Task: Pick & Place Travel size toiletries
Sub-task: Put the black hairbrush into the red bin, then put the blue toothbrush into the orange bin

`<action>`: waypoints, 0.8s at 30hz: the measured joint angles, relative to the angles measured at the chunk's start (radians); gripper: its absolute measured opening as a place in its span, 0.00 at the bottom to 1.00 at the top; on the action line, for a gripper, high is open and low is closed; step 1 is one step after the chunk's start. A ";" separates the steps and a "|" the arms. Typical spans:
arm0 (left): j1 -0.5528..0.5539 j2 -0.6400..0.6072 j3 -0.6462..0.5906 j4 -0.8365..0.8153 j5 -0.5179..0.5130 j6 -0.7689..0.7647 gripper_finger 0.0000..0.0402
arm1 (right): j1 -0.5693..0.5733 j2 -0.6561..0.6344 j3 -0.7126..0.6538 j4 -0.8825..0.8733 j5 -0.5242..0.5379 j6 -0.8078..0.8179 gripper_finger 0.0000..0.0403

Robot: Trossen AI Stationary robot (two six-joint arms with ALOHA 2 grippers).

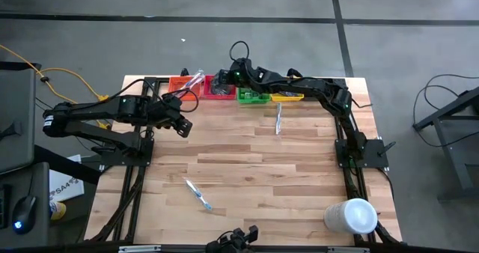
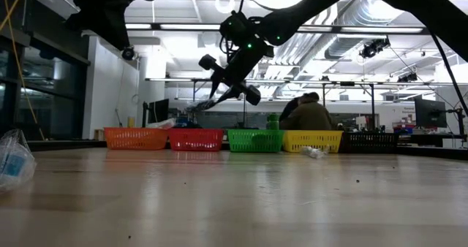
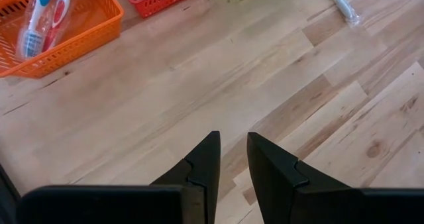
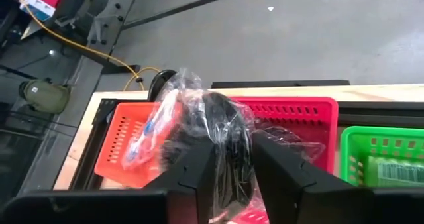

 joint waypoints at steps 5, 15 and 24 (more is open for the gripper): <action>0.000 0.000 0.000 0.000 0.010 0.000 0.20 | -0.001 0.000 0.000 0.018 -0.025 -0.002 0.29; 0.000 -0.003 0.000 0.000 0.018 0.000 0.20 | -0.022 0.000 0.000 0.061 -0.099 0.043 0.47; 0.000 -0.030 -0.001 -0.002 0.023 0.000 0.20 | -0.033 -0.084 -0.001 -0.035 -0.261 -0.061 0.47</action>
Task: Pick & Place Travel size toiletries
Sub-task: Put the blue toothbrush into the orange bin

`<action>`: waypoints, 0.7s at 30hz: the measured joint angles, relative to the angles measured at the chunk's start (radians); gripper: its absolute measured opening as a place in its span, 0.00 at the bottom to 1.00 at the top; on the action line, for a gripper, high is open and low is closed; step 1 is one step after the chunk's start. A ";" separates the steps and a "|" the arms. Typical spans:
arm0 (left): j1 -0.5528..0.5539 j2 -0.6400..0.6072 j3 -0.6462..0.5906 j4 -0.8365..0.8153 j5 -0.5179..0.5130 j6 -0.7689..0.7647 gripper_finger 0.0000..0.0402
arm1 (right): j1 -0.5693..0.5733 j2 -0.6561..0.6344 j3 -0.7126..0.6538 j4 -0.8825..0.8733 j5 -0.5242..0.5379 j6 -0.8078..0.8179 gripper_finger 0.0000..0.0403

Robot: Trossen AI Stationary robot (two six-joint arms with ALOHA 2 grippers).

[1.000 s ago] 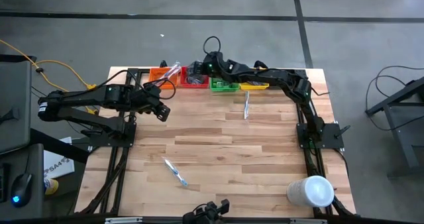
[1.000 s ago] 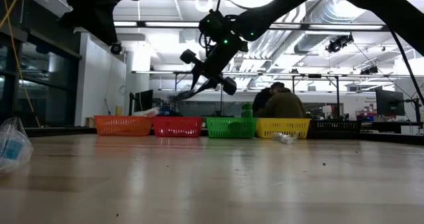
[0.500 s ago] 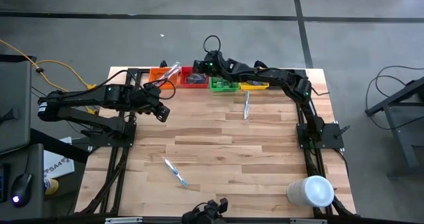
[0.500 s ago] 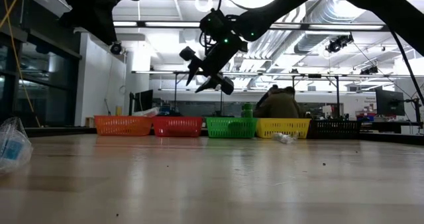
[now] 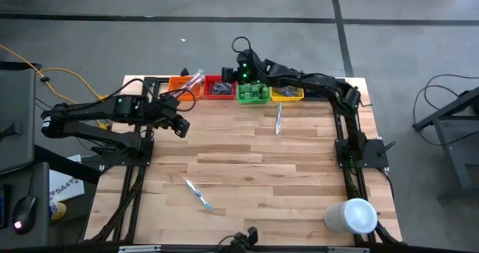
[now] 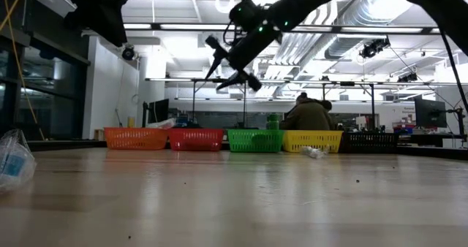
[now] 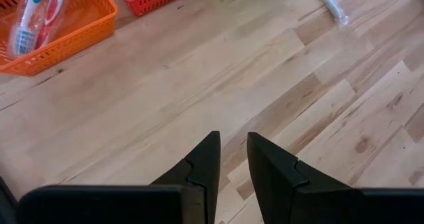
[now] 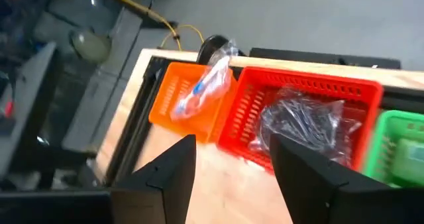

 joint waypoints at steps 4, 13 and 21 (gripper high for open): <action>0.000 -0.022 0.000 -0.005 0.000 0.000 0.20 | 0.016 -0.062 0.000 -0.115 -0.020 -0.095 0.45; 0.000 -0.064 0.000 -0.007 -0.018 0.028 0.20 | 0.101 -0.200 0.001 -0.478 0.125 -0.160 0.44; 0.000 -0.066 0.000 -0.019 -0.021 0.083 0.20 | 0.189 -0.226 -0.011 -0.782 0.206 -0.123 0.44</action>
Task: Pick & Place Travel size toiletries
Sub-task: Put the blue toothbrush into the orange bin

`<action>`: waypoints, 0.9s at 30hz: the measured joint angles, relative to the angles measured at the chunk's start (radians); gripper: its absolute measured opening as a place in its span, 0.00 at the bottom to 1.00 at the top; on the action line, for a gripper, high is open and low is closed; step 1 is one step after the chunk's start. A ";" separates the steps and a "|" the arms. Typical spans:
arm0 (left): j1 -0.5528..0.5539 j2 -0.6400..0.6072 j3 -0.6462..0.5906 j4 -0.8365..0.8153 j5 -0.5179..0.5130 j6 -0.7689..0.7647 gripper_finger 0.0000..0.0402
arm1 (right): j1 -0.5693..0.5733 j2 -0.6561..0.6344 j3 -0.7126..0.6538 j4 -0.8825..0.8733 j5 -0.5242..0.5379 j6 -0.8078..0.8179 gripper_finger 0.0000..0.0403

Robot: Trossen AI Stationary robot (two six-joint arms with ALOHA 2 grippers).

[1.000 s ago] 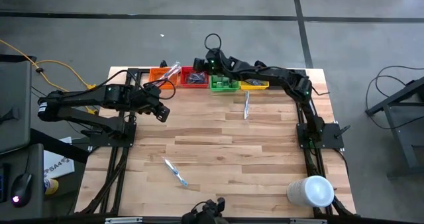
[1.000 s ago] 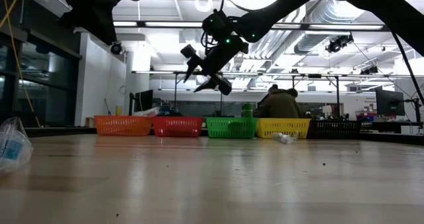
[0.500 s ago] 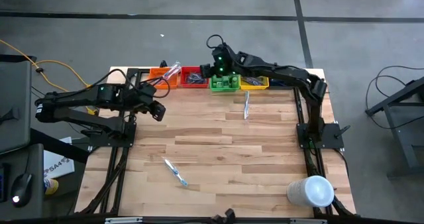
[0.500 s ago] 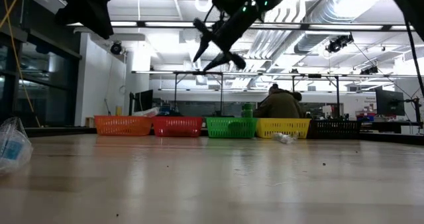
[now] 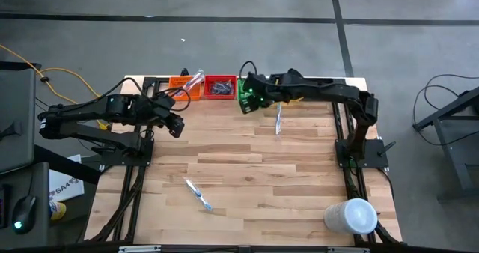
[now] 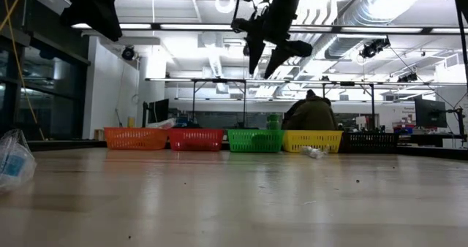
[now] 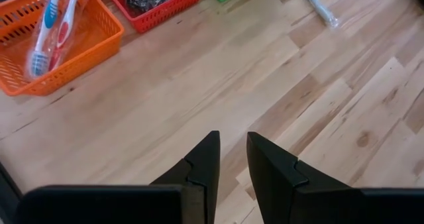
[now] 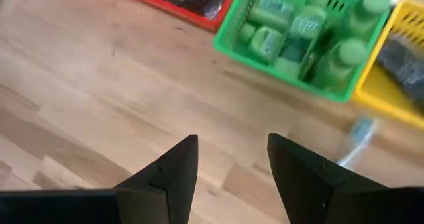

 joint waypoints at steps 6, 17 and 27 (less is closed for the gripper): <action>0.000 0.000 0.000 -0.012 0.000 0.016 0.20 | 0.029 0.002 -0.130 0.027 0.005 0.128 0.43; 0.000 0.000 0.000 -0.015 0.000 0.026 0.20 | -0.038 -0.025 -0.337 0.064 0.016 0.211 0.43; 0.000 0.000 0.001 -0.017 0.001 0.016 0.20 | -0.149 -0.029 -0.504 0.210 -0.020 0.209 0.43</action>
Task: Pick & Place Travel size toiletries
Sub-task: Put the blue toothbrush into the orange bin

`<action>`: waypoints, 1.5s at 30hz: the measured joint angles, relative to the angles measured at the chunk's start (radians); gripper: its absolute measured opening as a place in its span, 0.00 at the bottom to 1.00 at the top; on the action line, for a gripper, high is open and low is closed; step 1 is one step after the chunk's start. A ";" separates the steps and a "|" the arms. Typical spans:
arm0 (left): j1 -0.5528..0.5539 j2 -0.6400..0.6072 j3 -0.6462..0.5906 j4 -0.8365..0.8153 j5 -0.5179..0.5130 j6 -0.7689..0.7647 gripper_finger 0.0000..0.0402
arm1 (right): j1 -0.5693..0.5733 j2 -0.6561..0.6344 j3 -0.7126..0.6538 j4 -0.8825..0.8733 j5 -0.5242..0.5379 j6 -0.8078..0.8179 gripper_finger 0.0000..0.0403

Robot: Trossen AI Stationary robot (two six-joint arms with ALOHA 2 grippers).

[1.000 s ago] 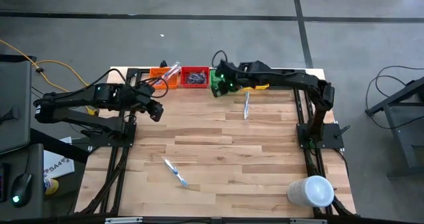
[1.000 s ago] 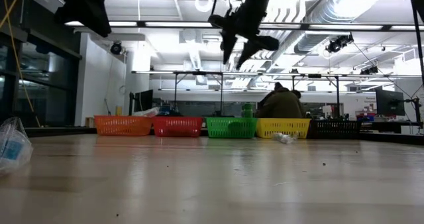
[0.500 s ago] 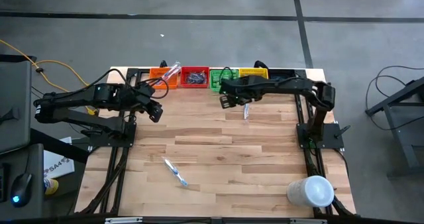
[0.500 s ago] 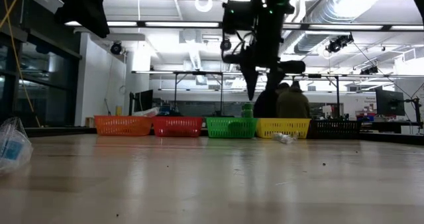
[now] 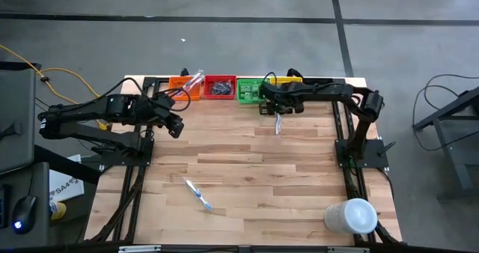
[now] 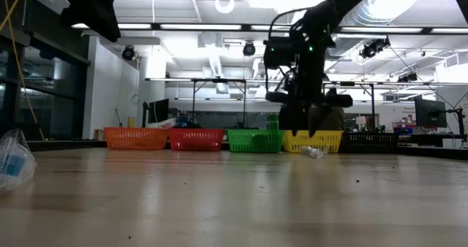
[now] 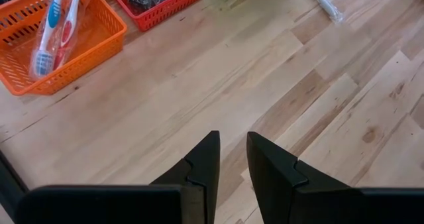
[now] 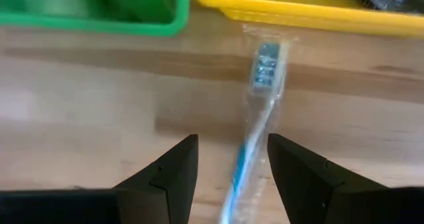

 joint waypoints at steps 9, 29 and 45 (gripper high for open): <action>0.000 0.000 0.001 0.000 -0.001 -0.004 0.20 | -0.060 0.000 -0.085 0.104 -0.001 0.010 0.43; 0.000 0.000 0.001 0.001 -0.006 -0.035 0.20 | -0.085 0.023 -0.175 0.243 -0.029 -0.011 0.27; 0.000 0.000 0.001 0.001 0.020 -0.056 0.20 | -0.036 -0.015 -0.178 0.190 -0.105 -0.115 0.02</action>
